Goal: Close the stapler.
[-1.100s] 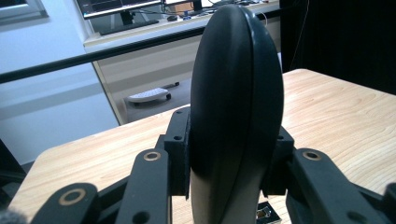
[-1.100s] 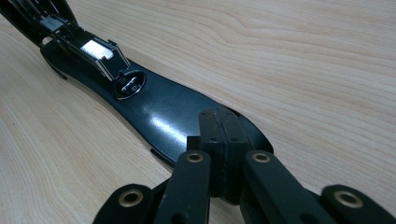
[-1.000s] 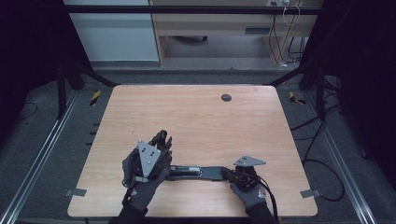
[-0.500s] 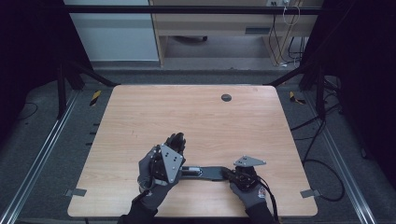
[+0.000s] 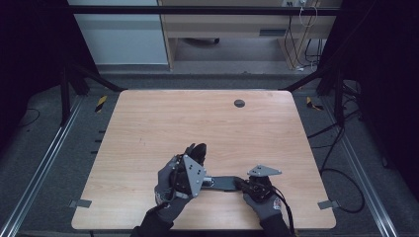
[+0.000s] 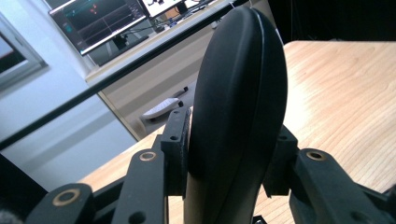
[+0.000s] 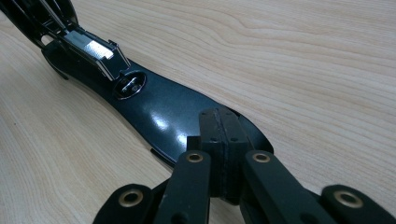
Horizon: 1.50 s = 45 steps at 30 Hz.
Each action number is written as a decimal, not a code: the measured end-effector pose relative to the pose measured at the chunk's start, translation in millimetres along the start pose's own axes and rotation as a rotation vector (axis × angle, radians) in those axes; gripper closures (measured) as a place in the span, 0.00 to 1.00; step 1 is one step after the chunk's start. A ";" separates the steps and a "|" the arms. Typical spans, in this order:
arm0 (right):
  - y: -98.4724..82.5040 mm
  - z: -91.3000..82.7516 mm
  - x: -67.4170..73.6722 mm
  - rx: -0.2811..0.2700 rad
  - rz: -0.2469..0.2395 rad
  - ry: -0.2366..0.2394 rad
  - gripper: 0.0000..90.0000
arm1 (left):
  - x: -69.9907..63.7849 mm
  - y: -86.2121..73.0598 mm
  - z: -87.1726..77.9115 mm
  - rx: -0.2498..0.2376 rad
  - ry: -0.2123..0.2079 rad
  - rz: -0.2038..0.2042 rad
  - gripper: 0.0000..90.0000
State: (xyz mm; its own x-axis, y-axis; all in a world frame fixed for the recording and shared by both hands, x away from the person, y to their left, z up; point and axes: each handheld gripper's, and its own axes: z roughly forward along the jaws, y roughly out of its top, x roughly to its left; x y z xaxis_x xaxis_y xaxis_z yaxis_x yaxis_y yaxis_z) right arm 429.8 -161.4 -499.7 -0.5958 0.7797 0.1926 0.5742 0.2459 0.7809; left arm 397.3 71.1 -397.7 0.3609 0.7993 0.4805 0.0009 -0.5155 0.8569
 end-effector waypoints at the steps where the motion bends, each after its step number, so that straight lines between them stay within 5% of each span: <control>1: 0.0 0.0 0.0 0.000 0.000 0.001 1.00 | -2.6 0.4 0.8 0.004 0.000 0.016 0.66; 11: -0.3 0.1 -0.2 -0.004 -0.007 0.003 1.00 | -22.2 1.7 8.0 0.020 -0.002 0.109 0.66; 45: -1.3 -0.1 -0.5 -0.010 0.003 0.008 1.00 | -65.8 -6.9 27.1 0.056 -0.032 0.273 0.61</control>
State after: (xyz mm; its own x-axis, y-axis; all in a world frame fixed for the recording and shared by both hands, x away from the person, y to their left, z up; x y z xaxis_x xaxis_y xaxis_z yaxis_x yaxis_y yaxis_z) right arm 429.3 -162.1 -500.7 -0.5991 0.7754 0.1997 0.5700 0.2379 0.7865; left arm 398.8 13.7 -440.4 0.3839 0.6190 0.6851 -0.0488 -0.7274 0.6845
